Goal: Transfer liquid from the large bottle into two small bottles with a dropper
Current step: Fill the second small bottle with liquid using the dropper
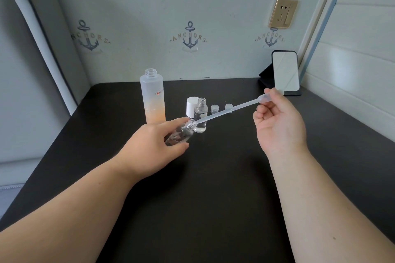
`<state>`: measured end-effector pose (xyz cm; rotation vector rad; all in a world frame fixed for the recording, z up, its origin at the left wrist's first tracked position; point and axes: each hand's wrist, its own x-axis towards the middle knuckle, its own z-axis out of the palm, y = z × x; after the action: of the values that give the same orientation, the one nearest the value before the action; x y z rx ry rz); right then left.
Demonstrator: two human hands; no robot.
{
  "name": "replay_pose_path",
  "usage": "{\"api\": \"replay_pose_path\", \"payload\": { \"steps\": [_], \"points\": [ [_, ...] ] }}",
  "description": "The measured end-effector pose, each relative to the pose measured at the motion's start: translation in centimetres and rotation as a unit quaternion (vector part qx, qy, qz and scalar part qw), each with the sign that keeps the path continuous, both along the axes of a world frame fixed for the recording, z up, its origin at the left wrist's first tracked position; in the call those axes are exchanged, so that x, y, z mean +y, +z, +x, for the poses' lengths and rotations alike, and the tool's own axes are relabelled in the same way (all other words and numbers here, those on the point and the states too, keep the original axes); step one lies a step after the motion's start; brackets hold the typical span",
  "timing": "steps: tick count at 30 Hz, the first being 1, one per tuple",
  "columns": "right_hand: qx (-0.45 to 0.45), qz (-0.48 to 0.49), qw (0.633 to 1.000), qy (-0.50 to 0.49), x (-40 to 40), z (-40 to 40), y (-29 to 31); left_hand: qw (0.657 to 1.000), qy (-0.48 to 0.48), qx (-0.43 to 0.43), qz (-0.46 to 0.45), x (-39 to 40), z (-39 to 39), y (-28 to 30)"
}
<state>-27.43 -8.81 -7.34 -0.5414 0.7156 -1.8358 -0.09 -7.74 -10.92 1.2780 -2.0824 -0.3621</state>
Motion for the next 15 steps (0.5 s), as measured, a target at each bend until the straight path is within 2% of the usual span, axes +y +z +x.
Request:
{"api": "replay_pose_path", "payload": {
  "steps": [15],
  "points": [
    [0.004, 0.01, 1.0, 0.001, -0.11, -0.06, -0.23, 1.0, -0.004, -0.003, -0.021, 0.06, -0.13, 0.13]
  ]
}}
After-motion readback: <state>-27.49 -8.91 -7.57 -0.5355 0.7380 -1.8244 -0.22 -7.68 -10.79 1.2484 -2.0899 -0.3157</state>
